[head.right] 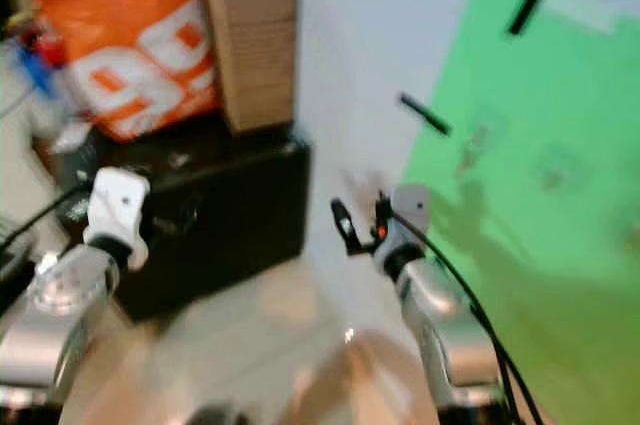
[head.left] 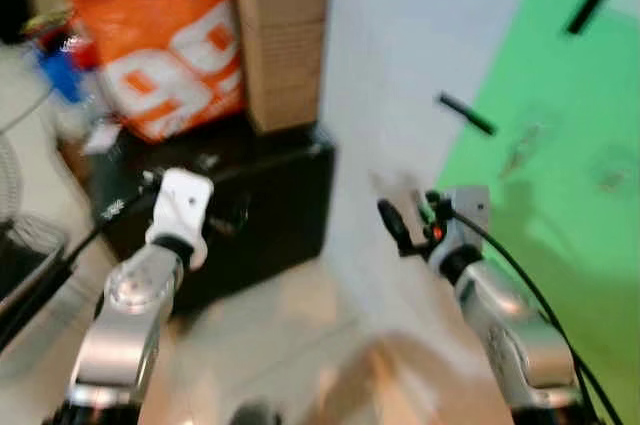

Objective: Hang keys on a hook

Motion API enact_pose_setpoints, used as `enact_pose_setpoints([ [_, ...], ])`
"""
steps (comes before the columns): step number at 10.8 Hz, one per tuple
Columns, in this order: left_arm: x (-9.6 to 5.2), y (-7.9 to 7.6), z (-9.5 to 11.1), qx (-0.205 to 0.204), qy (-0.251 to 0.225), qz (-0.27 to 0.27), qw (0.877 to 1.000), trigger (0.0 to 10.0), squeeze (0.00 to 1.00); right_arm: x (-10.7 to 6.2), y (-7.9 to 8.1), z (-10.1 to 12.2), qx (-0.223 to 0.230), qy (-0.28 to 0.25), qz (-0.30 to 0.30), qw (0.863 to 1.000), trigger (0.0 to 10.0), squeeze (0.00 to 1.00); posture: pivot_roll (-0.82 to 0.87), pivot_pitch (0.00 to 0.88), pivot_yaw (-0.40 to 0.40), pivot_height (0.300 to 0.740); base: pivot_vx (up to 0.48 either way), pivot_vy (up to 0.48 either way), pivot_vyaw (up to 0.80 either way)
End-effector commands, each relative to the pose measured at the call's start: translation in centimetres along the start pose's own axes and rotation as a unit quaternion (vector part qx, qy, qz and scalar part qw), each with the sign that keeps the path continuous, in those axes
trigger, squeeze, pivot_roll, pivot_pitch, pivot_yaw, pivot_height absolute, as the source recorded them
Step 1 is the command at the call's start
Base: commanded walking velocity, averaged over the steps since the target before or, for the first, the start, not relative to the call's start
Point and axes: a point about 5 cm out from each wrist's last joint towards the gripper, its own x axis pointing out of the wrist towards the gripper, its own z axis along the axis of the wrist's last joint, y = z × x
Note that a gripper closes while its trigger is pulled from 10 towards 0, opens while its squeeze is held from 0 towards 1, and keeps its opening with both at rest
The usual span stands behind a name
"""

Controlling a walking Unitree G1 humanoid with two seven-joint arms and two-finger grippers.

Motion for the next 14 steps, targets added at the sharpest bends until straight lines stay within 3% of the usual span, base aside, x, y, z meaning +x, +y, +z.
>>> enact_pose_setpoints([
  [1, 0.07, -0.02, 0.28, 0.004, -0.003, -0.001, 1.0, 10.0, 0.0, 0.15, 0.14, 0.27, -0.003, -0.01, 0.006, 1.0, 10.0, 1.0, 0.04, 0.0, -0.055, 0.74, 0.27, 0.0, 0.0],
  [3, 0.0, -0.07, 0.29, 0.002, -0.004, -0.006, 1.0, 10.0, 0.0, 0.27, 0.28, 0.24, -0.004, -0.011, 0.011, 1.0, 10.0, 1.0, 0.05, 0.0, -0.059, 0.74, 0.292, 0.0, 0.0],
  [9, -0.19, -0.07, 0.31, 0.001, -0.006, -0.004, 1.0, 10.0, 0.0, 0.71, 0.87, 0.37, -0.025, -0.018, 0.036, 0.999, 10.0, 1.0, 0.06, 0.0, -0.072, 0.74, 0.318, 0.0, 0.8],
  [14, -0.06, -0.19, 0.32, 0.007, -0.008, -0.011, 1.0, 10.0, 0.0, 0.75, 0.88, 0.43, -0.028, -0.018, 0.038, 0.999, 10.0, 1.0, 0.05, 0.0, -0.069, 0.74, 0.316, 0.0, 0.0],
])
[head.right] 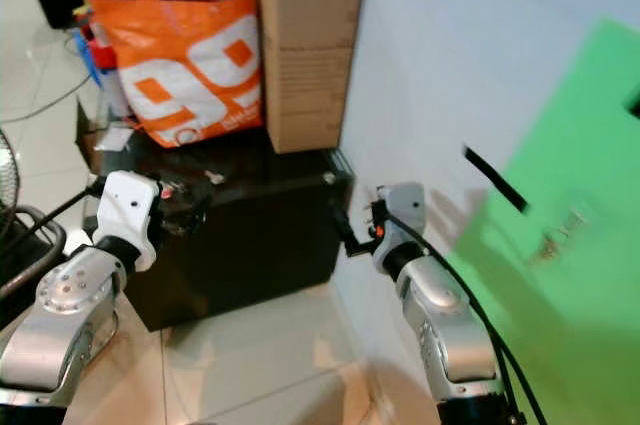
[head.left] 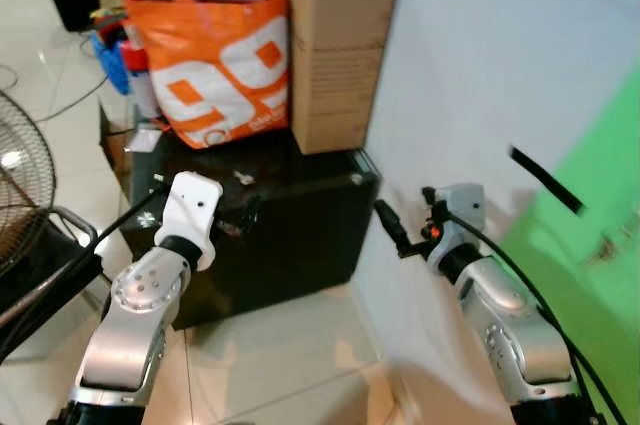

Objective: Hang keys on a hook

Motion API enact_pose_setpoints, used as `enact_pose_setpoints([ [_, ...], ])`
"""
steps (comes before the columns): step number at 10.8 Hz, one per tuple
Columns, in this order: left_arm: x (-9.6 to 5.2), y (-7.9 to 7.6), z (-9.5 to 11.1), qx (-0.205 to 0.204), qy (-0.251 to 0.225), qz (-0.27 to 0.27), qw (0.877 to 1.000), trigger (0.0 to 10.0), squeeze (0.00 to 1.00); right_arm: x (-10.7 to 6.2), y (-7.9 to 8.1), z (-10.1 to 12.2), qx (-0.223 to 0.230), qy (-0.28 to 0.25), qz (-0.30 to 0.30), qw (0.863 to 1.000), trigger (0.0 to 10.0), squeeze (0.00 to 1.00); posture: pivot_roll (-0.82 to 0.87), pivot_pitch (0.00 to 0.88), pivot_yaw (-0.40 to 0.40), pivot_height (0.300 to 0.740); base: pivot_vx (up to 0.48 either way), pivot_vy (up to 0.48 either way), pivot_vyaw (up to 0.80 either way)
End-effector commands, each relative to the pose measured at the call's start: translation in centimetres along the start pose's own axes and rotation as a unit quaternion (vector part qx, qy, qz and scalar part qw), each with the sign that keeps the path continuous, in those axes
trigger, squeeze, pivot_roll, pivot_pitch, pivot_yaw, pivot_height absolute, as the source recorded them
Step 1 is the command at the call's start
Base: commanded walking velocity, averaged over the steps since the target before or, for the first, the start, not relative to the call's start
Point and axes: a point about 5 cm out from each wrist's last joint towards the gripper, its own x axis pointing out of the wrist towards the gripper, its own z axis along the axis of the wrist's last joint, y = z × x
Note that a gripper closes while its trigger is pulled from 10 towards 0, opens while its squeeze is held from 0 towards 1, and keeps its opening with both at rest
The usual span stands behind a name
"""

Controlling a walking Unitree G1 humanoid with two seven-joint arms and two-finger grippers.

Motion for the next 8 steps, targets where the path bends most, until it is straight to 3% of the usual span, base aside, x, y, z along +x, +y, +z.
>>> enact_pose_setpoints([
  [1, 0.0, 0.43, 0.22, 0.006, -0.002, 0.004, 1.0, 10.0, 0.0, 0.23, 0.41, 0.3, -0.003, -0.006, 0.012, 1.0, 10.0, 1.0, 0.05, 0.0, -0.07, 0.74, 0.315, 0.0, 0.0],
  [3, 0.08, 0.46, 0.29, 0.008, -0.003, 0.004, 1.0, 10.0, 0.0, 0.41, 0.34, 0.34, -0.004, -0.005, 0.015, 1.0, 10.0, 1.0, 0.05, 0.0, -0.071, 0.74, 0.315, 0.0, 0.0],
  [7, 0.36, 0.56, 0.54, 0.015, -0.007, 0.003, 1.0, 10.0, 0.0, 0.82, 0.23, 0.59, -0.007, -0.009, 0.013, 1.0, 10.0, 1.0, 0.05, 0.0, -0.068, 0.74, 0.31, 0.0, 0.8],
  [8, 0.4, 0.56, 0.57, 0.015, -0.007, 0.003, 1.0, 10.0, 0.0, 0.89, 0.1, 0.66, -0.006, -0.012, 0.001, 1.0, 10.0, 1.0, 0.05, 0.0, -0.066, 0.74, 0.307, 0.0, 0.0],
])
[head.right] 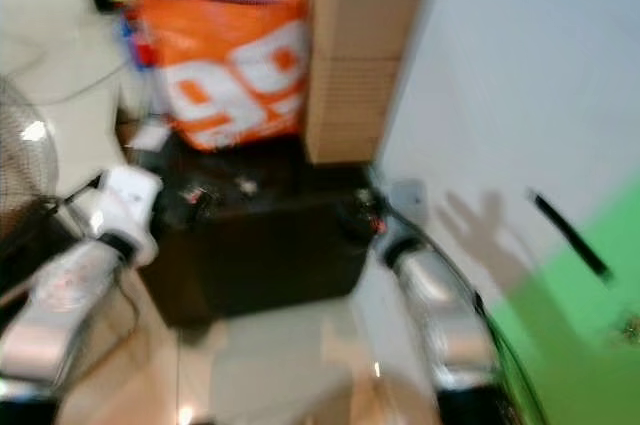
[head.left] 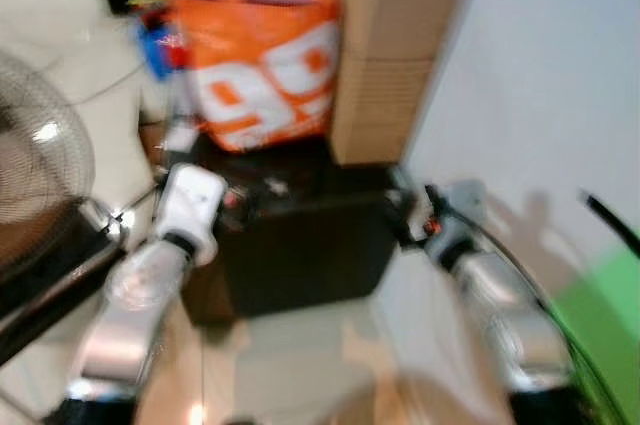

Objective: Hang keys on a hook

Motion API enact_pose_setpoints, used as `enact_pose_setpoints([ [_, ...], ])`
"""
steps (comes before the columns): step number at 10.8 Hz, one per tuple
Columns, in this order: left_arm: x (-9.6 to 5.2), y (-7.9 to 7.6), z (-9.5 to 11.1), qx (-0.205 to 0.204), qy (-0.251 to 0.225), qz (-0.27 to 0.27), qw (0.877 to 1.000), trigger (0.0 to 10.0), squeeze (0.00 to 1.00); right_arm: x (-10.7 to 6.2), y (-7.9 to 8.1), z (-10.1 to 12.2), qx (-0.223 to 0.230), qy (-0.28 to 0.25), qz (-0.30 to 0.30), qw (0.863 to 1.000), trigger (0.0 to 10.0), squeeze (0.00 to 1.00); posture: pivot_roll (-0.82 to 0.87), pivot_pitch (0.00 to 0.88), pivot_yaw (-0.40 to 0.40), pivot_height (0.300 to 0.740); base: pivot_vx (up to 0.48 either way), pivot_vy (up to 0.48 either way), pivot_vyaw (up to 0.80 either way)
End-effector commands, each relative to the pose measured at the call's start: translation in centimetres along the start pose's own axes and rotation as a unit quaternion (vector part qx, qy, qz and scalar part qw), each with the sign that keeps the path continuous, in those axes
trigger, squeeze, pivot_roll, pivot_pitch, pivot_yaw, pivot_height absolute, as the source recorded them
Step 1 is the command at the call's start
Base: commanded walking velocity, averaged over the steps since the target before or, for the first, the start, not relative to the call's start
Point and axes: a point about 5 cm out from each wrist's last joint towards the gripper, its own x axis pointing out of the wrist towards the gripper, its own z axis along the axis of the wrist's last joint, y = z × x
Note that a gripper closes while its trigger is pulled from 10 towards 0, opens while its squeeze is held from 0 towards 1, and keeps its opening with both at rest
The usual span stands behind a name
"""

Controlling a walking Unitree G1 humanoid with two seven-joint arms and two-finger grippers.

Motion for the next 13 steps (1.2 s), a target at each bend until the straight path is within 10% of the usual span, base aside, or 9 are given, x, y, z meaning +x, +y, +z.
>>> enact_pose_setpoints([
  [1, 0.4, -0.65, 0.69, 0.001, -0.013, -0.012, 1.0, 10.0, 0.0, -0.46, -1.16, 0.08, -0.015, -0.001, -0.023, 1.0, 10.0, 1.0, 0.05, 0.0, -0.063, 0.74, 0.307, 0.0, 0.0],
  [13, 0.79, -0.57, 0.89, 0.006, -0.017, -0.015, 1.0, 10.0, 0.0, -0.02, -1.83, -0.24, -0.038, 0.017, -0.04, 0.998, 10.0, 1.0, 0.05, 0.0, -0.058, 0.74, 0.307, 0.0, 0.13],
])
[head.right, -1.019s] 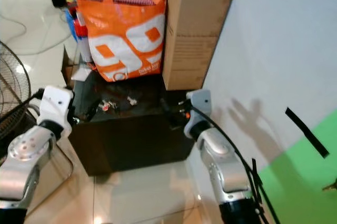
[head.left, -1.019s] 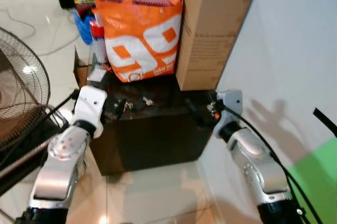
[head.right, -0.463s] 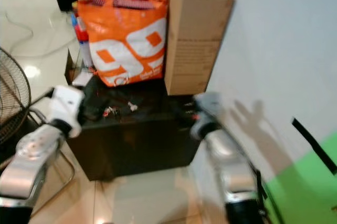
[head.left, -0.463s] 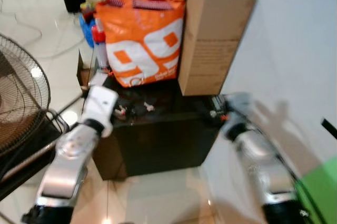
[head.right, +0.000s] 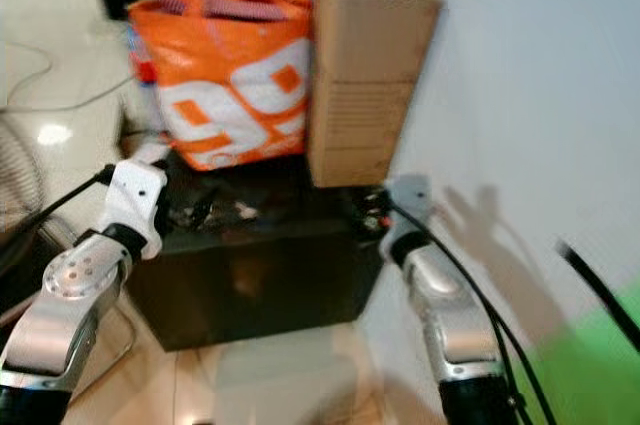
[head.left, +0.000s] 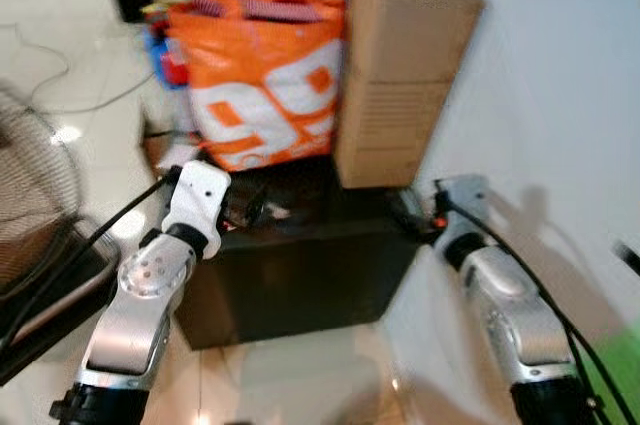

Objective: Hang keys on a hook

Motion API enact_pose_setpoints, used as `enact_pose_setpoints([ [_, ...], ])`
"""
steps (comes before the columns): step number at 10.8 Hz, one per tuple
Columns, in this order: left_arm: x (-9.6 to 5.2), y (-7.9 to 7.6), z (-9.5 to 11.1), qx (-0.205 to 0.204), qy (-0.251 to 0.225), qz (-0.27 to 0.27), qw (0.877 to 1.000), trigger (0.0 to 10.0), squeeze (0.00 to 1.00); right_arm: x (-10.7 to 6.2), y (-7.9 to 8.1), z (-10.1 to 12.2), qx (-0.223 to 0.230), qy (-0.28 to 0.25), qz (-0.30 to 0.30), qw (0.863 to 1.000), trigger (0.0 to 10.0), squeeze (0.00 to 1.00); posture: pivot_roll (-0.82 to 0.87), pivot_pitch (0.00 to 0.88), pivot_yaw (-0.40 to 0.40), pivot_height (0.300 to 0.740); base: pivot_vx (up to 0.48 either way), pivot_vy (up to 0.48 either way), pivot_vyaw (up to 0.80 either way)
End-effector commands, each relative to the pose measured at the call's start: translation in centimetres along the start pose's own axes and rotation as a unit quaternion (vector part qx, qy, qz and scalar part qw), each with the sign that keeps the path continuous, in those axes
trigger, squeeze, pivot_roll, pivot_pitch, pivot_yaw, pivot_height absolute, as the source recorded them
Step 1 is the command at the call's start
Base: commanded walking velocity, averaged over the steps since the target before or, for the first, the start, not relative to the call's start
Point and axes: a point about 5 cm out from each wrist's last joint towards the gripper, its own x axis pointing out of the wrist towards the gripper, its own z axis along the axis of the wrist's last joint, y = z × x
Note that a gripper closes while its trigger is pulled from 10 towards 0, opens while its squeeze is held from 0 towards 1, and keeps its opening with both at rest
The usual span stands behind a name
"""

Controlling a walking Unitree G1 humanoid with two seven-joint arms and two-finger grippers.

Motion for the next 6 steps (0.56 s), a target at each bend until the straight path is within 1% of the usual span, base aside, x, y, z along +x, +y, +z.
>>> enact_pose_setpoints([
  [1, -0.05, 0.61, -0.05, 0.002, 0.002, 0.011, 1.0, 10.0, 0.0, 0.49, 0.7, 0.51, -0.005, -0.008, 0.013, 1.0, 10.0, 1.0, 0.05, 0.0, -0.056, 0.74, 0.307, 0.0, 0.8],
  [6, 0.06, 0.67, 0.03, 0.004, 0.0, 0.011, 1.0, 10.0, 0.0, 0.63, 0.56, 0.42, -0.012, -0.006, 0.005, 1.0, 10.0, 1.0, 0.05, 0.0, -0.059, 0.74, 0.306, 0.0, 0.0],
])
